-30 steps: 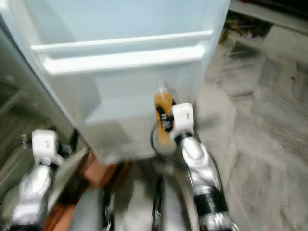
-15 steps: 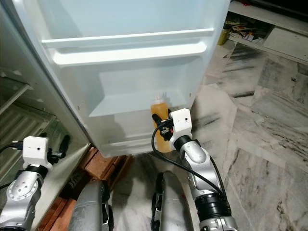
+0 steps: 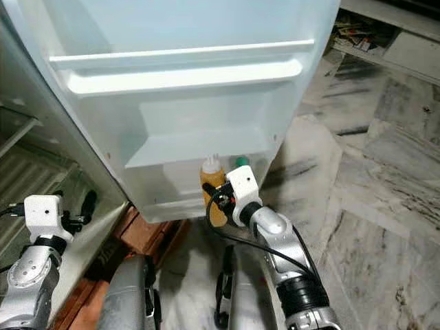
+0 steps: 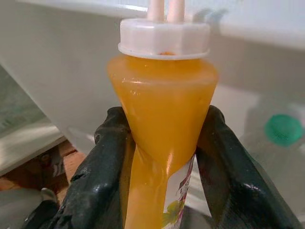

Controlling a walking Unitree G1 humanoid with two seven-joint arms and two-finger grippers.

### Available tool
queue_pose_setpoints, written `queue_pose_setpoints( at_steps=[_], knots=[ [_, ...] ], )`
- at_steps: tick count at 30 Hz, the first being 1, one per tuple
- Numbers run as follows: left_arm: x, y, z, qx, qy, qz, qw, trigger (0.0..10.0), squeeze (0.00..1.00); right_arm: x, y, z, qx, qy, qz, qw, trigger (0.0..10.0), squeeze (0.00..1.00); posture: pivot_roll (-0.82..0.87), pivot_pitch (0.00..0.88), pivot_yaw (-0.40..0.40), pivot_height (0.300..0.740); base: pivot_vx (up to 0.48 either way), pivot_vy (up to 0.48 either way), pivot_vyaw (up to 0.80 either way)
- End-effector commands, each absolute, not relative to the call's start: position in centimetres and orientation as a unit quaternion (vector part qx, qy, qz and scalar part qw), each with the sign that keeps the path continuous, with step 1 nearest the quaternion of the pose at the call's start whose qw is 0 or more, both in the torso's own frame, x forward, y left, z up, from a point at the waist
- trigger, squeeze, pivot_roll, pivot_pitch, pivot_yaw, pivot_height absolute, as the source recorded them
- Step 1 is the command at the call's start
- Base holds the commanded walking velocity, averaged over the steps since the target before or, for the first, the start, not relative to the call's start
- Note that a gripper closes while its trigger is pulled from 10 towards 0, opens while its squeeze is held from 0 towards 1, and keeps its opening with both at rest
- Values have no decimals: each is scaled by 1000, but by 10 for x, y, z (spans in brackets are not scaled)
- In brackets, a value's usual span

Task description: Restocking fridge

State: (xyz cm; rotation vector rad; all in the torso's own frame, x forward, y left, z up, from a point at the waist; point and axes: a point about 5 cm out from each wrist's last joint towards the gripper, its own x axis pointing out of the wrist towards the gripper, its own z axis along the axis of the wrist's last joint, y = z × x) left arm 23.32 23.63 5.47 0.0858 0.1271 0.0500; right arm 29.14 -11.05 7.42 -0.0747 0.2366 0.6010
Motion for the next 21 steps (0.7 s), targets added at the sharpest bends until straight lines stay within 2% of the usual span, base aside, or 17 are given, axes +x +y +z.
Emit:
queue_pose_setpoints(
  at_steps=[1,10,13,21],
  knots=[
    [232,233,57,42,62,35,997,10000,0,297,-108,77,-48,109,301,946,10000,0,128,197,-41,579,0,0,0],
    [232,228,66,49,47,38,997,10000,0,300,-103,77,-72,83,315,943,10000,0,154,214,-41,529,0,0,0],
    [232,230,67,50,46,44,997,10000,0,299,-96,82,-78,52,340,936,10000,0,151,218,-39,529,0,0,0],
    [235,229,70,58,45,47,996,10000,0,313,-93,97,-124,-21,330,936,10000,0,153,229,-26,529,0,0,0]
  ],
)
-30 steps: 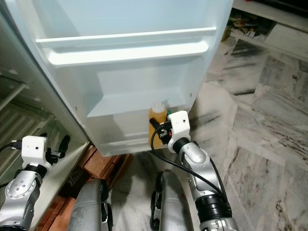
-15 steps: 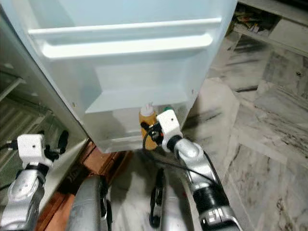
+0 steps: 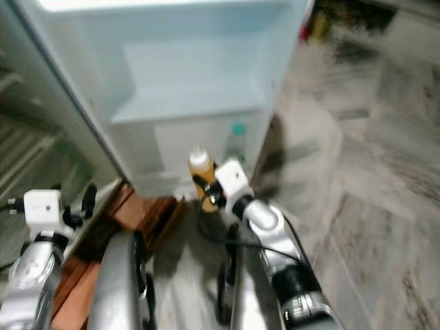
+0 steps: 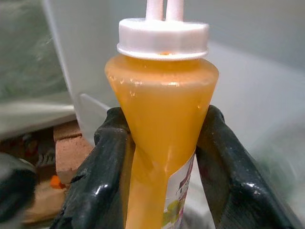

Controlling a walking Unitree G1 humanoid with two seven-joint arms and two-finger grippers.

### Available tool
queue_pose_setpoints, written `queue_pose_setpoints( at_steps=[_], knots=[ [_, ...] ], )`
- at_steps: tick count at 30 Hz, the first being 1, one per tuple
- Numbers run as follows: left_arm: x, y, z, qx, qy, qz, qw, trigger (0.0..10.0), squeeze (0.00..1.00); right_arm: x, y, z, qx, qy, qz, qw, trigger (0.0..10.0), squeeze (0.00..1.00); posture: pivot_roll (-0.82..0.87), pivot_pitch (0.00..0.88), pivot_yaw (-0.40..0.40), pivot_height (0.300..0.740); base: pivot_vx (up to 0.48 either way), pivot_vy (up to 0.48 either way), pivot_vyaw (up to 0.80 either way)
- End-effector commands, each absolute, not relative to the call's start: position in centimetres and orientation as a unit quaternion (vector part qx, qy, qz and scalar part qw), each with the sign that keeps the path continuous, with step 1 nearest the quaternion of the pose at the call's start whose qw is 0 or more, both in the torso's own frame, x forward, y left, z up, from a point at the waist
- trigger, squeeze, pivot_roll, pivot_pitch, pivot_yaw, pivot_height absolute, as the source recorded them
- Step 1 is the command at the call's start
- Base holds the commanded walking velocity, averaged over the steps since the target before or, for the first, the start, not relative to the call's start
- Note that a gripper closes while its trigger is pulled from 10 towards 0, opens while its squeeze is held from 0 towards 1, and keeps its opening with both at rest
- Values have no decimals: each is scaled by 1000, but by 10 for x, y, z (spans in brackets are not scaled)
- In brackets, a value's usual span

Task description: Restocking fridge

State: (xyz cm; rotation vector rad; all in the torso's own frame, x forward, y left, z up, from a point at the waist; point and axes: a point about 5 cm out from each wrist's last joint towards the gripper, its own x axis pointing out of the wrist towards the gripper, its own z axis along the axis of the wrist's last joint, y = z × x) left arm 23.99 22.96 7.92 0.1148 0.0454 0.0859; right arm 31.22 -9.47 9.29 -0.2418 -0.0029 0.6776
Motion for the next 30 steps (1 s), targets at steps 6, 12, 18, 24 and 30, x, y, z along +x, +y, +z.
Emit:
queue_pose_setpoints(
  at_steps=[6,12,18,24,30],
  knots=[
    [236,228,72,67,43,45,996,10000,0,326,-88,116,-147,-83,314,934,10000,0,158,239,-18,529,0,0,0],
    [234,225,76,75,41,42,995,10000,0,338,-71,133,-199,-146,309,919,10000,0,178,269,-11,529,0,0,0],
    [228,225,76,79,47,41,995,10000,0,350,-69,137,-215,-151,275,925,10000,0,202,293,-9,529,0,0,0],
    [227,224,77,80,49,40,995,10000,0,354,-69,125,-253,-127,247,927,10000,0,213,301,-4,529,0,0,0],
    [227,217,78,82,50,31,995,10000,0,355,-69,105,-235,-56,207,948,10000,0,228,309,-2,529,0,0,0]
  ],
)
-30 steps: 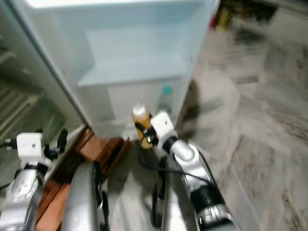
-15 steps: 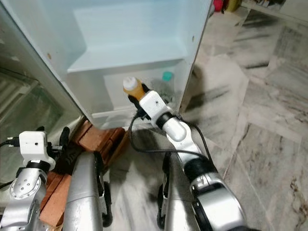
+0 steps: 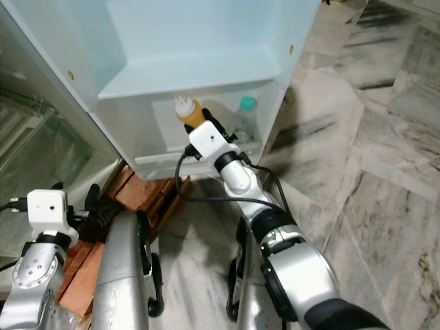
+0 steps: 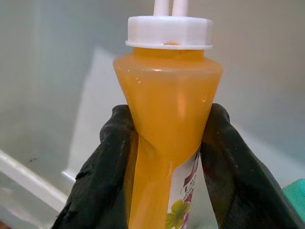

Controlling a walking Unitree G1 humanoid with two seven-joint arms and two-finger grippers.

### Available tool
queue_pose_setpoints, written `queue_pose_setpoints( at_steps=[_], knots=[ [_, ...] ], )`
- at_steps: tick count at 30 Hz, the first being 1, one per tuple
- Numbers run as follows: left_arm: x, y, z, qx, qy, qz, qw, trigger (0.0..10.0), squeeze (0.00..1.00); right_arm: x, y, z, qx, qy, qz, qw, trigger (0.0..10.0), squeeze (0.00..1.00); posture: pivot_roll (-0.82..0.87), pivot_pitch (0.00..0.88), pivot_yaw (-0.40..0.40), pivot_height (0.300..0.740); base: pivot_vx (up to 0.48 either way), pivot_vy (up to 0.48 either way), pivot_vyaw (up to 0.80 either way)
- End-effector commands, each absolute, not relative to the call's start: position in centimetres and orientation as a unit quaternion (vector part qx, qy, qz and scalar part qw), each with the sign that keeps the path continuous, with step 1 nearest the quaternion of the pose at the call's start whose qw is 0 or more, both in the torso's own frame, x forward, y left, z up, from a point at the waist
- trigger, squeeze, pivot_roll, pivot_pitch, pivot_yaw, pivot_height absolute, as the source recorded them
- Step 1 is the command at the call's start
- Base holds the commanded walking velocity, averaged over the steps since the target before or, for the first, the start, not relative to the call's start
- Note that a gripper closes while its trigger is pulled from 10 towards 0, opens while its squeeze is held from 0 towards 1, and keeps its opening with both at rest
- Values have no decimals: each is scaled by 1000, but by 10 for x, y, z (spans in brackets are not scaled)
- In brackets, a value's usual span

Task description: Restocking fridge

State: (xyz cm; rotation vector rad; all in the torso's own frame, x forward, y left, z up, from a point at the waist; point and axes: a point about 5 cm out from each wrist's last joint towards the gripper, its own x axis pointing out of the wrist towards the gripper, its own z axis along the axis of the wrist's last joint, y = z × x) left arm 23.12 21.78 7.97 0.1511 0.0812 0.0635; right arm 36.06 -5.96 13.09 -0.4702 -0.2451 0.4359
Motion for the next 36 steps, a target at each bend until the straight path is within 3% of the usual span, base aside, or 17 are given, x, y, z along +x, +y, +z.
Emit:
queue_pose_setpoints(
  at_steps=[1,8,18,26,30,36],
  knots=[
    [227,217,78,82,50,31,995,10000,0,356,-70,104,-237,-51,199,950,10000,0,234,309,-2,529,0,0,0],
    [226,217,78,87,51,28,995,10000,0,360,-72,115,-208,-75,170,960,10000,0,233,308,1,529,0,0,0],
    [226,214,77,90,55,17,994,10000,0,362,-92,93,-176,31,127,976,10000,0,238,308,8,529,0,0,0],
    [225,215,77,94,56,14,994,10000,0,363,-100,92,-162,42,110,980,10000,0,244,311,15,529,0,0,0],
    [225,215,77,97,56,14,994,10000,0,368,-94,113,-145,-26,115,982,10000,0,247,315,18,529,0,0,0],
    [222,214,76,98,59,12,993,10000,0,369,-75,146,-216,-160,143,953,10000,0,251,323,20,529,0,0,0]
  ],
)
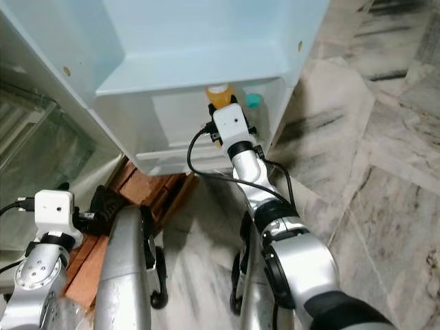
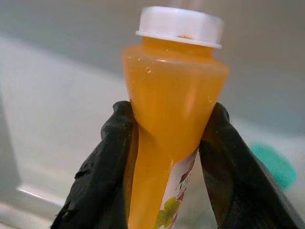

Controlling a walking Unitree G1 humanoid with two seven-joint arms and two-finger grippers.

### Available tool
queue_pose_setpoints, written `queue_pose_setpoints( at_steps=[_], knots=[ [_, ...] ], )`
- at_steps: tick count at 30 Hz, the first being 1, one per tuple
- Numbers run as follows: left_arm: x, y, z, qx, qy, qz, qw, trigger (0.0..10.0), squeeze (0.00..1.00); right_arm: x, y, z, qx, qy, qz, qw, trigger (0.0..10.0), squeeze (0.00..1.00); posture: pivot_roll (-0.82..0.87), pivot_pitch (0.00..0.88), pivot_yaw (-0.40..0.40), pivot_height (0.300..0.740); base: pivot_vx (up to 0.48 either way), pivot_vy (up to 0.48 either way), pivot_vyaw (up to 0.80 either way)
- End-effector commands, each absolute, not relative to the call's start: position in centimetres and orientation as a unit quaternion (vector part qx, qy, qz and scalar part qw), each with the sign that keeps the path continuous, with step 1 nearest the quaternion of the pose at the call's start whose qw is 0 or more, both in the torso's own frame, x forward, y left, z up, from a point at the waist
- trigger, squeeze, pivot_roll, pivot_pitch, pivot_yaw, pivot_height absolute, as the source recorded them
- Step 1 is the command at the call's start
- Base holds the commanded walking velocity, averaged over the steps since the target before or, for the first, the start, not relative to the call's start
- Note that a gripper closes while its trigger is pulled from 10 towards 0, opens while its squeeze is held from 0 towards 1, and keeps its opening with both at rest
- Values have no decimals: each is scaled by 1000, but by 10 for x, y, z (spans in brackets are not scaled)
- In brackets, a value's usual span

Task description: Restocking fridge

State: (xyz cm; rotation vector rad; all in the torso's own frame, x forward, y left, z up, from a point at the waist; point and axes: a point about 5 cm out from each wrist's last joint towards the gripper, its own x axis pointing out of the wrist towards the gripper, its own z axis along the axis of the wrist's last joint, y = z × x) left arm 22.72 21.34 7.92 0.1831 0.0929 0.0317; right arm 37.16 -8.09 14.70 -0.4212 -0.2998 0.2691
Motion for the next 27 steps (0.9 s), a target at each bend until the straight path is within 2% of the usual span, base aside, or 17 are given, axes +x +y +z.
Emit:
queue_pose_setpoints(
  at_steps=[1,3,6,9,13,21,22,23,27],
  knots=[
    [222,214,76,98,59,12,993,10000,0,368,-73,149,-228,-173,147,947,10000,0,251,323,20,529,0,0,0],
    [219,214,77,98,60,12,993,10000,0,367,-68,148,-248,-178,164,938,10000,0,255,332,22,529,0,0,0],
    [215,214,77,98,64,11,993,10000,0,367,-71,138,-261,-144,165,940,10000,0,259,341,23,529,0,0,0],
    [213,214,77,98,66,11,993,10000,0,369,-83,122,-252,-76,145,954,10000,0,267,354,26,529,0,0,0],
    [210,214,76,99,72,7,992,10000,0,369,-100,103,-216,17,109,970,10000,0,272,361,31,529,0,0,0],
    [211,214,75,99,80,2,992,10000,0,368,-110,92,-157,72,82,982,10000,0,271,362,35,529,0,0,0],
    [212,213,75,99,81,2,992,10000,0,368,-110,92,-144,76,81,983,10000,63,269,359,35,529,0,0,0],
    [213,213,74,99,81,1,992,10000,0,368,-110,93,-141,73,82,984,10000,1000,268,357,35,529,0,0,0],
    [215,213,74,99,83,0,992,10000,0,371,-108,98,-135,65,83,985,10000,1000,266,350,34,529,0,0,0]
  ],
)
